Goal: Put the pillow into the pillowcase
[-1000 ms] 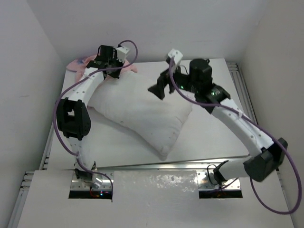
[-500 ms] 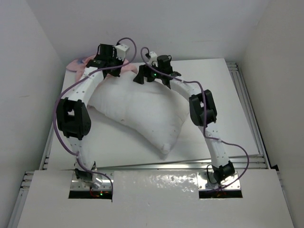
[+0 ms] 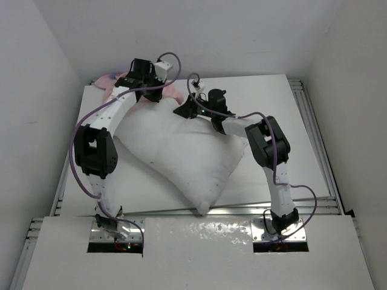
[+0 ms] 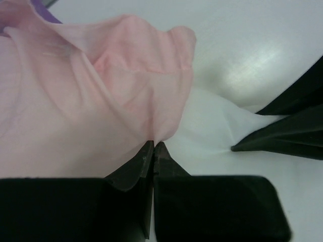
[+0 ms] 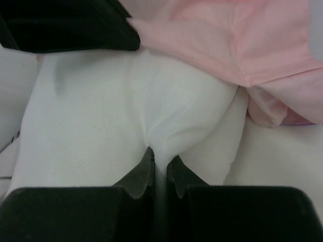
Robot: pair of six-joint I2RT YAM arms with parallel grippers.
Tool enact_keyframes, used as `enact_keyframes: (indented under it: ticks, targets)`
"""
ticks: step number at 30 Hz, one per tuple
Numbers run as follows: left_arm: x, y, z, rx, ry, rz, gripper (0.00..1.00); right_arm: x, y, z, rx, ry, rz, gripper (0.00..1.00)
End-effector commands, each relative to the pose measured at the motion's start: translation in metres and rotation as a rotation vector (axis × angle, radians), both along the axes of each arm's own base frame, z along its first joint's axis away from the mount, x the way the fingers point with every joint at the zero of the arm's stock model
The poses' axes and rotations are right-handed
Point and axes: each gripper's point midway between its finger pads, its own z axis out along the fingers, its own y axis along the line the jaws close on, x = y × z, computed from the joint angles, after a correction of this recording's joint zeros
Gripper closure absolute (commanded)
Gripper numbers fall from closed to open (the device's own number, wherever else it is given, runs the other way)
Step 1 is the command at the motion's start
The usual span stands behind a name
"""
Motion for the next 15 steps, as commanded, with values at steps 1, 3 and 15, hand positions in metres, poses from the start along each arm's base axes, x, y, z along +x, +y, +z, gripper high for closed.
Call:
enact_keyframes:
  ticks: [1,3,15]
  targets:
    - [-0.047,-0.07,0.035,-0.082,-0.039,-0.245,1.0,-0.022,0.015,0.109,0.207,-0.264,-0.092,1.0]
    - [-0.067,-0.074,0.049,-0.114,-0.045,-0.292,1.0,-0.002,-0.015,0.133,0.303,-0.295,-0.306,1.0]
    - [-0.132,-0.111,0.033,-0.238,0.073,-0.503,1.0,0.042,-0.139,0.078,0.306,-0.086,-1.053,1.0]
